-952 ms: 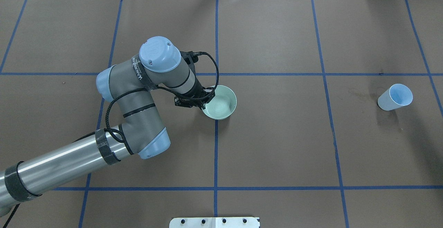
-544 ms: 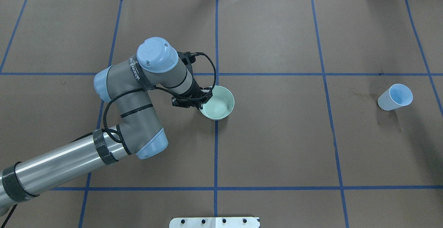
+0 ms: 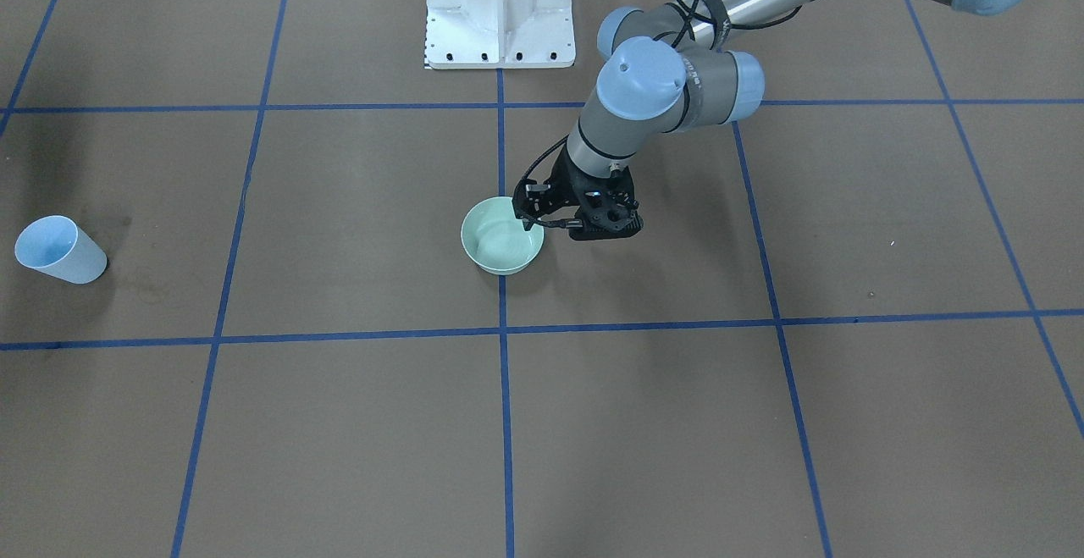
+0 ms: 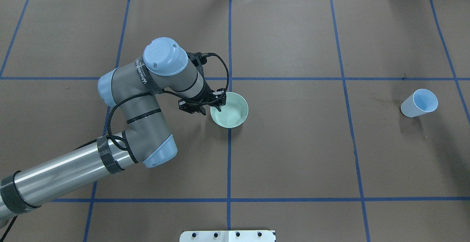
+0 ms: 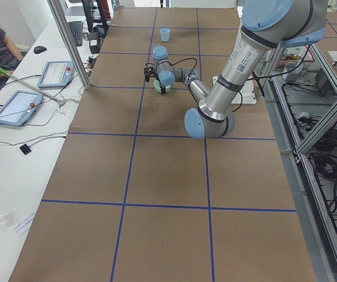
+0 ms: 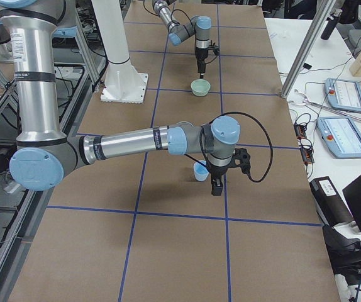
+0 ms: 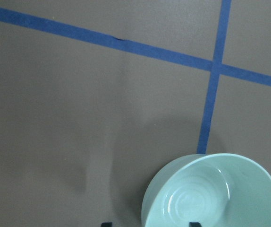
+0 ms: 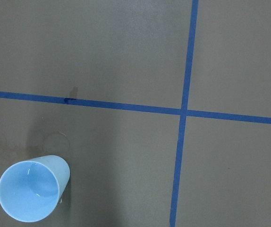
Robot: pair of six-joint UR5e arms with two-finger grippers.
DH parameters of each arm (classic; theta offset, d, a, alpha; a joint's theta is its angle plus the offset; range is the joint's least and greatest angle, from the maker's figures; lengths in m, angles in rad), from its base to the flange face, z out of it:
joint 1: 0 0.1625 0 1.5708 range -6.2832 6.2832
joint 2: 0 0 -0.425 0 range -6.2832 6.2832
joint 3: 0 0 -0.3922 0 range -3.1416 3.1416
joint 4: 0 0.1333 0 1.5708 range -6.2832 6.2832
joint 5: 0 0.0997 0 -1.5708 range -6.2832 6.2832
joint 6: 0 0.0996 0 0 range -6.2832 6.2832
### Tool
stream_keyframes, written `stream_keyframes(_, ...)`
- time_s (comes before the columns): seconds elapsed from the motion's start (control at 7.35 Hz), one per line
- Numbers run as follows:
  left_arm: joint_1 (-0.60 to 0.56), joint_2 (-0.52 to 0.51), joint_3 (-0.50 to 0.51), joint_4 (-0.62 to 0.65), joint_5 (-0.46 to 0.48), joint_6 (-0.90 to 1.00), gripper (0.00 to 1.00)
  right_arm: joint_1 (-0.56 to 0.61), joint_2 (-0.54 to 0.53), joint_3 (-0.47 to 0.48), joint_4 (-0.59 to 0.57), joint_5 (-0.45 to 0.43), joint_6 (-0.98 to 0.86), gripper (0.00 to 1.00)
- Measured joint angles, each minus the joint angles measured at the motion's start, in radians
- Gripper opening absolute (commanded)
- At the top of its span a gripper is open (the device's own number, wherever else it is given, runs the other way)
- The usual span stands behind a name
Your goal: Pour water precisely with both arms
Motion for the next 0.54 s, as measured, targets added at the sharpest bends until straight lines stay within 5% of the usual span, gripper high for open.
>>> stream_keyframes(0.27,-0.031,0.16,-0.162,0.0,-0.005,0.007,1.0,-0.006,-0.026,0.021,0.034,0.062,0.0,0.99)
stream_keyframes(0.54,-0.052,0.233,-0.214,-0.001,-0.004,0.011,1.0,-0.073,-0.128,0.043,0.28,0.149,0.016,0.99)
